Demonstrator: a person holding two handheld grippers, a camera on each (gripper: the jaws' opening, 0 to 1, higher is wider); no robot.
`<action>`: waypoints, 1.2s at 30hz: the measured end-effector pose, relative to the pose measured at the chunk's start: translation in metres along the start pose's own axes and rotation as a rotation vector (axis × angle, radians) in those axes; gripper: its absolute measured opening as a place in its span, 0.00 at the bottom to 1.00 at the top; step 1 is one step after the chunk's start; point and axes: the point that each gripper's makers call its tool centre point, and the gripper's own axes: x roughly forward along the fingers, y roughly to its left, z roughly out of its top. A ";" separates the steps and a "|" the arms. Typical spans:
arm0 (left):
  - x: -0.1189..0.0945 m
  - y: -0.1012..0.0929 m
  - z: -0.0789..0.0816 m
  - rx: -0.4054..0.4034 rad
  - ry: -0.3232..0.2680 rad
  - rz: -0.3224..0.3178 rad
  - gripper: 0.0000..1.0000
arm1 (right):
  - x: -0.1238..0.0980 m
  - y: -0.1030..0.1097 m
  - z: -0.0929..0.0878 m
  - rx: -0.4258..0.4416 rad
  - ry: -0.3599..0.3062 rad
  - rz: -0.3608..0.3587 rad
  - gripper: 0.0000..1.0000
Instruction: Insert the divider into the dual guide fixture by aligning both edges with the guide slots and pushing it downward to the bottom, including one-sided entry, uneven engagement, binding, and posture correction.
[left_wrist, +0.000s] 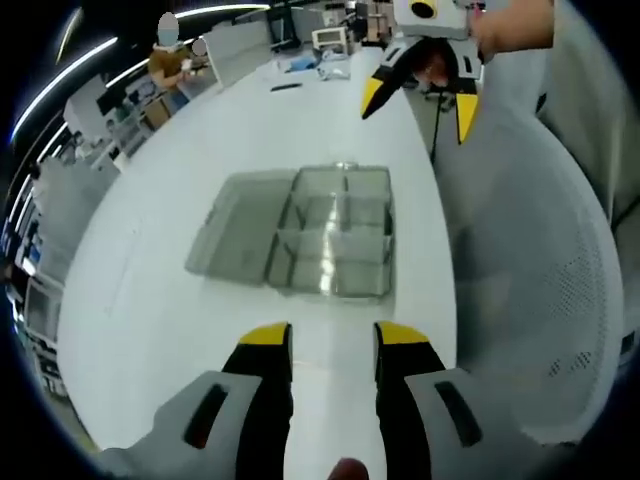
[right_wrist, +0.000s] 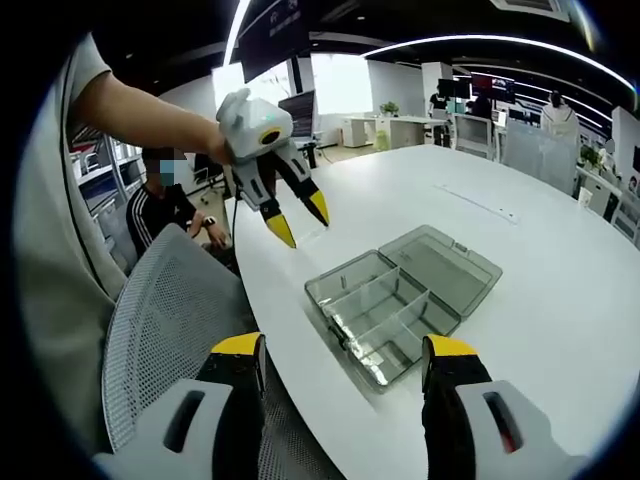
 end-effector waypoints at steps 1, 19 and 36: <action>0.000 0.000 0.002 0.002 -0.006 0.001 0.29 | 0.000 0.000 0.000 0.000 0.000 0.000 0.60; -0.003 -0.007 0.030 0.027 -0.080 0.027 0.29 | 0.000 -0.001 0.002 0.009 -0.010 0.000 0.60; -0.004 -0.011 0.052 0.059 -0.145 0.068 0.29 | 0.001 -0.002 0.007 0.024 -0.027 -0.004 0.61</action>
